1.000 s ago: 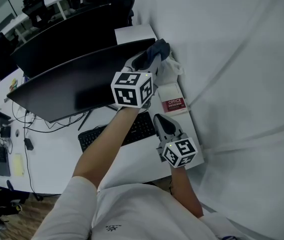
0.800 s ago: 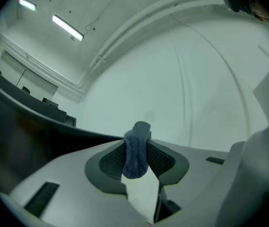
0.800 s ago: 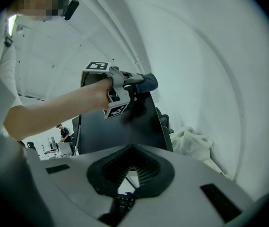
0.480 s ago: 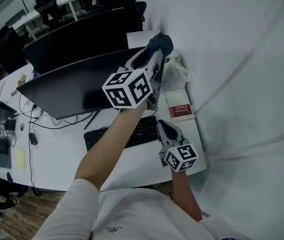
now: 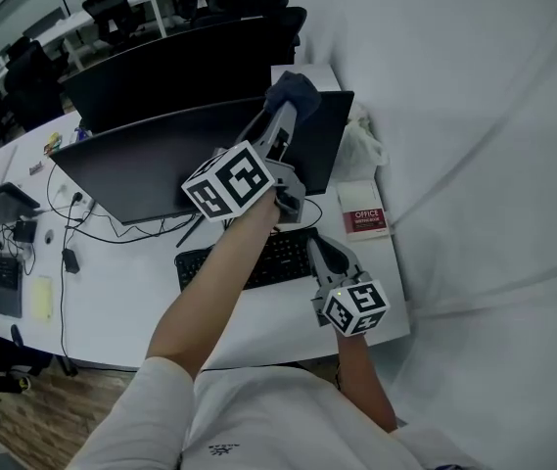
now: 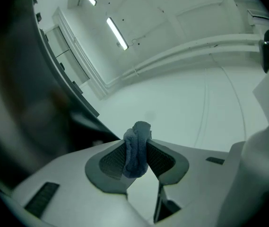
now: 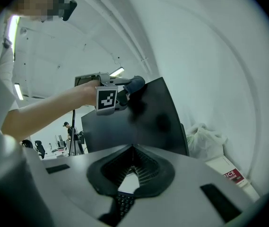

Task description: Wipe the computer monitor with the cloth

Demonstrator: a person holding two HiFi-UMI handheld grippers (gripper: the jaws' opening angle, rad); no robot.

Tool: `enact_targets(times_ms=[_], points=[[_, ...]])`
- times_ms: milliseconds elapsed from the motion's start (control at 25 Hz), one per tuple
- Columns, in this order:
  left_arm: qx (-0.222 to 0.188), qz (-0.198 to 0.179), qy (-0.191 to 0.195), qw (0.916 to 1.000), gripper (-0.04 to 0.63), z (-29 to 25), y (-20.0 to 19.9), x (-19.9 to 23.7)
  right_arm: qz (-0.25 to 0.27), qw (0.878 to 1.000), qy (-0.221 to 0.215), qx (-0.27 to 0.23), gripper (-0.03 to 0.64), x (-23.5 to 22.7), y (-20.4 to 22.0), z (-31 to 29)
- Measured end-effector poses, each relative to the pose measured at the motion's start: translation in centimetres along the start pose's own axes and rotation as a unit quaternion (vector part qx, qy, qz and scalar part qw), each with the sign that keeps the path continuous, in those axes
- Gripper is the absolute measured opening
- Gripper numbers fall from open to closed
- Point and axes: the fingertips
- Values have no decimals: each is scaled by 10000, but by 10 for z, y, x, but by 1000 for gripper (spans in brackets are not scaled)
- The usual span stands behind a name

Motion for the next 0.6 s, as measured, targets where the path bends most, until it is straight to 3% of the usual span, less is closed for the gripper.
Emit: enact_targets(times_ms=[600], points=[[-232, 114, -300, 9992, 132, 71, -60, 64, 171, 9993, -282, 164, 20, 77, 16, -40]])
Point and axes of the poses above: the fingertips, and each gripper's own axes: z backward along the fingers, x to its left, y out of its underside, and after that the axes turned 6 degrees about -z, right-handed
